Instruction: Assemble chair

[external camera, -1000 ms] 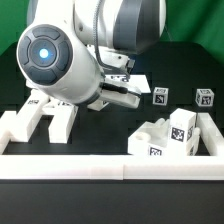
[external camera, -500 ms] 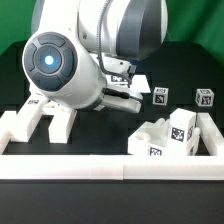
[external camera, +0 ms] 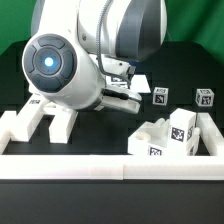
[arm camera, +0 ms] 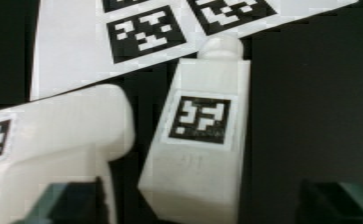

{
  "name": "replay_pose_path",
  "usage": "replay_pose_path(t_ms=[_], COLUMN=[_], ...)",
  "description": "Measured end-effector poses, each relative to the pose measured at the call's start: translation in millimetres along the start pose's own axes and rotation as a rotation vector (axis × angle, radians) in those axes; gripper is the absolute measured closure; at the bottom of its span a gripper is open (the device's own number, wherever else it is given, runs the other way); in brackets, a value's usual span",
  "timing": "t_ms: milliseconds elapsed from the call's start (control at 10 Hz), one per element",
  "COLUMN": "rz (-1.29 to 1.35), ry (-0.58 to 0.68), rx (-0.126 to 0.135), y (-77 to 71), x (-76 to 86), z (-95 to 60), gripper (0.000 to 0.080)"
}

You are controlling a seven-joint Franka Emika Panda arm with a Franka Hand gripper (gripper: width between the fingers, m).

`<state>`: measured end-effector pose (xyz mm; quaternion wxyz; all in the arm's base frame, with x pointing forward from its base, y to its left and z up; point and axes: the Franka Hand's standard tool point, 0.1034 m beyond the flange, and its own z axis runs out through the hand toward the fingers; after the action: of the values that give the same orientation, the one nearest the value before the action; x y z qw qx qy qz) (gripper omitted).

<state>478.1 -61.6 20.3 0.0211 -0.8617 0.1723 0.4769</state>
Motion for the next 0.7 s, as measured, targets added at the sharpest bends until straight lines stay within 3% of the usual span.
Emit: replay_pose_path(t_ms=[100,200,400,500,600,700], rz=[0.002,0.002,0.003,0.003,0.004,0.004], ry=[-0.002,-0.005,-0.013,-0.016,-0.017,-0.017], rx=[0.000,0.000,0.001,0.001,0.002,0.003], y=[0.6,0.8,1.5,1.9,2.6,3.0], x=[-0.7,-1.6,-3.3,-3.6,-3.7,-3.7], z=[-0.2,-0.3,0.1,0.3,0.3,0.2], gripper=[0.0434,0.0434,0.0705,0.0705,0.0782,0.0794])
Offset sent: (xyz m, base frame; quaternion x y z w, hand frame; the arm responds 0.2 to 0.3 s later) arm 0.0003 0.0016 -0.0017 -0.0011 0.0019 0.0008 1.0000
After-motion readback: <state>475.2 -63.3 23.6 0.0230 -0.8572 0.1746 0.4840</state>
